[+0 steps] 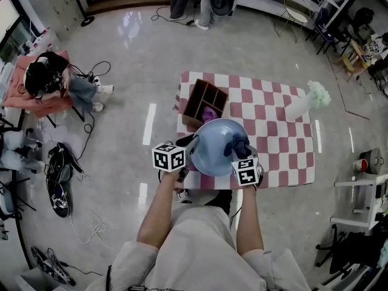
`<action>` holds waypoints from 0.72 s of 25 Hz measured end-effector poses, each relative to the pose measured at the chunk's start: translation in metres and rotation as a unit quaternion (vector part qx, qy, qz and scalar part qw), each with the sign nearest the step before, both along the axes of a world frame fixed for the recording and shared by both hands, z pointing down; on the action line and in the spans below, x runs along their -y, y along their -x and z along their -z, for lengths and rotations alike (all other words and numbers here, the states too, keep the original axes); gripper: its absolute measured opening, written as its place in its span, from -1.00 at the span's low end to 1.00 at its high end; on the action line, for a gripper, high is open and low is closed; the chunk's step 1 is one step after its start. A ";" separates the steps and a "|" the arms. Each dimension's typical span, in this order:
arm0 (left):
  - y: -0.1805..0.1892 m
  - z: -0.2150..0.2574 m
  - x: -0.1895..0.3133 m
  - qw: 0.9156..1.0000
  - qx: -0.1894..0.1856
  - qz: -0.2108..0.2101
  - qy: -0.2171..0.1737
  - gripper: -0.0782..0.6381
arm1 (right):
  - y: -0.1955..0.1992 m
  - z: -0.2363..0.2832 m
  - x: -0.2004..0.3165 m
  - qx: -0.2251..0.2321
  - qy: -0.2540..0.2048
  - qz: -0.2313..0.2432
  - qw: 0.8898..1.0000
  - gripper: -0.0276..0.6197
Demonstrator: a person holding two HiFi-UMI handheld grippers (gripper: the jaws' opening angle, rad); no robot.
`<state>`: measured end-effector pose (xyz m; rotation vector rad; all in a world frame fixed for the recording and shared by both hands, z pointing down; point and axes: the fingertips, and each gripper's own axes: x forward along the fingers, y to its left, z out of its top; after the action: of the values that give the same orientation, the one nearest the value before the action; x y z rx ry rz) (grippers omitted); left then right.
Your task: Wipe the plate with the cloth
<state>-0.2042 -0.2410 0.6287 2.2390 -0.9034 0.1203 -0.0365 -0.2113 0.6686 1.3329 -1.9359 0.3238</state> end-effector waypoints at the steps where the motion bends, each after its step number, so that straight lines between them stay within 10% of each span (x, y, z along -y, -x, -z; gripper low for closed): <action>1: 0.001 0.001 0.000 1.000 -0.002 0.001 0.000 -0.66 | 0.002 -0.003 -0.006 0.001 0.005 -0.002 1.000 -0.53; 18: -0.013 0.009 0.009 0.998 -0.056 0.011 0.012 -0.64 | 0.074 -0.012 -0.051 -0.023 0.034 0.085 0.996 -0.53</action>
<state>-0.1914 -0.2495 0.6196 2.1890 -0.8615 -0.0045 -0.1101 -0.1605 0.6806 1.1140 -1.9669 0.2712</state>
